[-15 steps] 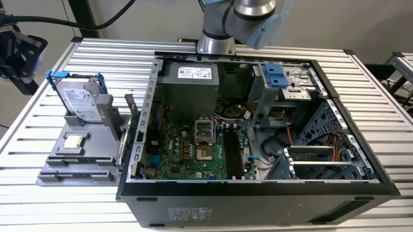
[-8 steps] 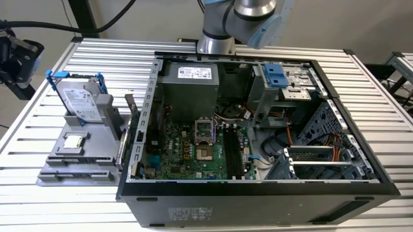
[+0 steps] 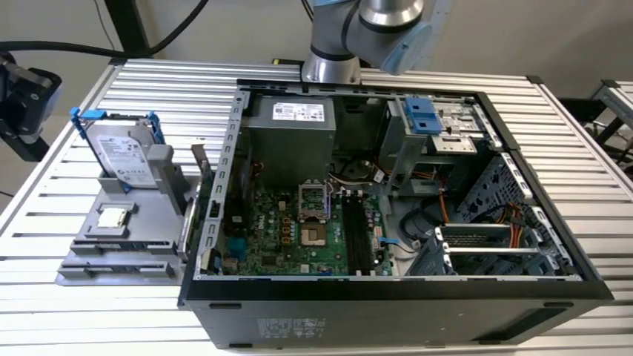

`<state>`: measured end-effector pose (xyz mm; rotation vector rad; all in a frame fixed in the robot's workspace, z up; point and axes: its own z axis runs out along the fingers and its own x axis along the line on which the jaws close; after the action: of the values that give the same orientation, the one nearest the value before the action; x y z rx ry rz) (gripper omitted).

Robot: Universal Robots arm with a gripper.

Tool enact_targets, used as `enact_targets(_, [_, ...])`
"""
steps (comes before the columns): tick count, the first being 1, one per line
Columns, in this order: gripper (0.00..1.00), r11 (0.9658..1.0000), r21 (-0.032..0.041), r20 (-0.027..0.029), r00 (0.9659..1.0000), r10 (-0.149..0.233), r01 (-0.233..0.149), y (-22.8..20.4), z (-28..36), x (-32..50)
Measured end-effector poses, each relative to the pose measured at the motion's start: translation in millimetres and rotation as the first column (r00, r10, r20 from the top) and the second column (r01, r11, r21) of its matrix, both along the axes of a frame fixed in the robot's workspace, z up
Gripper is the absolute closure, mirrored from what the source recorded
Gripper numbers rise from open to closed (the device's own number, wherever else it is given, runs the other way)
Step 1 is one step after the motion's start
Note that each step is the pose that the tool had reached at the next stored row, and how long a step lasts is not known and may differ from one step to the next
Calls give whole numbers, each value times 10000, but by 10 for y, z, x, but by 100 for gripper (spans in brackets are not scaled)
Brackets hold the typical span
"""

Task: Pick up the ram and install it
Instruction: 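Reach for the ram, then pick up the ram and move it above insertion slot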

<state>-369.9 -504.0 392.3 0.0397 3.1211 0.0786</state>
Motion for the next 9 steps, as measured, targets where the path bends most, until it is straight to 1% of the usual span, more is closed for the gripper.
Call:
enact_targets(1, [100, 10000, 0, 0, 10000, 0, 0, -21, 0, 0])
enact_targets(2, [100, 10000, 0, 2, 10000, 1, -1, -32, -1, 0])
enact_targets(9, [100, 10000, 0, 0, 10000, 0, 0, -38, -1, 0])
